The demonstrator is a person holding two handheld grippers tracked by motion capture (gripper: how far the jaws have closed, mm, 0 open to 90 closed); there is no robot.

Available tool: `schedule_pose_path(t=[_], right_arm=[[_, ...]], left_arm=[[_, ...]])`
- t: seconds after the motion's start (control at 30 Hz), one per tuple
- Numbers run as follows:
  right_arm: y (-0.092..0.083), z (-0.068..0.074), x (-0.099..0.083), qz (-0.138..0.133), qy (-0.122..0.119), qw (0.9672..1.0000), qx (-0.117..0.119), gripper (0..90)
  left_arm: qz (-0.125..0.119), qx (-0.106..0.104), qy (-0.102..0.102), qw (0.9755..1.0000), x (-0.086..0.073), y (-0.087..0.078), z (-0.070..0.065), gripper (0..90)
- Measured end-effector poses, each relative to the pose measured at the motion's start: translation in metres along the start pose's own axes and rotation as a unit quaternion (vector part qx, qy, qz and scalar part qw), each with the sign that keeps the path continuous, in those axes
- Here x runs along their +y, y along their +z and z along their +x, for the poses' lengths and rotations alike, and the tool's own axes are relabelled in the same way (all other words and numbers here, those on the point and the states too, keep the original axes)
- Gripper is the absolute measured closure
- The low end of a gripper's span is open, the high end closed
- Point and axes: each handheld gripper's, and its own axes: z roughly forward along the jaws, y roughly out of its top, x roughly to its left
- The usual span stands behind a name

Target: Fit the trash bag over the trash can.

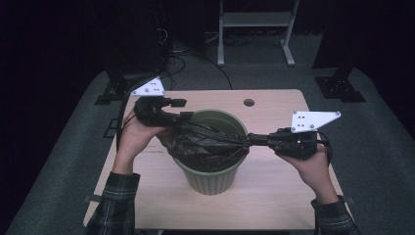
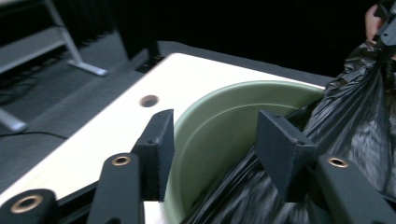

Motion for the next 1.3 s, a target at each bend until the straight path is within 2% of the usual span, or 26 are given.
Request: schedule_pose_path(t=[0.17,0.33,0.43,0.5,0.53,0.57,0.7,0.73,0.8,0.87,0.97,1.07,1.3], right_arm=[[0.003,0.000,0.001,-0.002,-0.002,1.0000,0.004,90.0],[0.000,0.000,0.002,-0.007,-0.003,1.0000,0.002,90.0],[-0.002,0.000,0.003,-0.009,-0.004,1.0000,0.000,90.0],[-0.003,0.000,0.004,-0.010,-0.005,0.9999,0.000,90.0],[-0.003,0.000,0.004,-0.010,-0.006,0.9999,-0.001,90.0],[-0.003,0.000,0.004,-0.010,-0.006,0.9999,-0.001,90.0],[-0.004,0.000,0.004,-0.007,-0.006,1.0000,-0.002,90.0],[-0.005,0.000,0.003,-0.006,-0.006,1.0000,-0.003,90.0],[-0.008,0.000,0.002,-0.004,-0.005,1.0000,-0.006,90.0],[-0.013,-0.001,-0.002,0.003,-0.003,0.9999,-0.016,90.0],[-0.023,-0.004,-0.011,0.010,0.004,0.9996,-0.025,90.0],[-0.031,-0.010,-0.025,0.021,0.022,0.9989,-0.034,90.0],[-0.036,-0.021,-0.061,0.065,0.071,0.9947,-0.037,90.0]], left_arm=[[0.030,-0.032,0.006,0.9990,0.003,0.028,-0.006,50.2],[0.072,-0.053,0.015,0.9959,-0.001,0.041,-0.013,52.2],[0.088,-0.062,0.021,0.9939,-0.002,0.042,-0.013,63.1],[0.099,-0.064,0.029,0.9926,-0.003,0.041,-0.014,77.2],[0.095,-0.058,0.028,0.9934,-0.003,0.041,-0.014,86.0],[0.087,-0.050,0.021,0.9948,-0.003,0.038,-0.013,89.9],[0.060,-0.008,0.013,0.9981,-0.003,0.024,-0.004,90.0],[0.048,0.008,0.003,0.9988,-0.003,0.017,0.000,90.0],[0.032,0.034,-0.009,0.9989,-0.004,0.003,0.007,90.0],[0.021,0.057,-0.022,0.9979,-0.007,-0.010,0.013,90.0],[0.005,0.078,-0.042,0.9960,-0.015,-0.027,0.021,90.0],[-0.002,0.083,-0.061,0.9947,-0.026,-0.036,0.027,89.9],[0.015,0.085,-0.085,0.9926,-0.053,-0.034,0.033,89.9]])
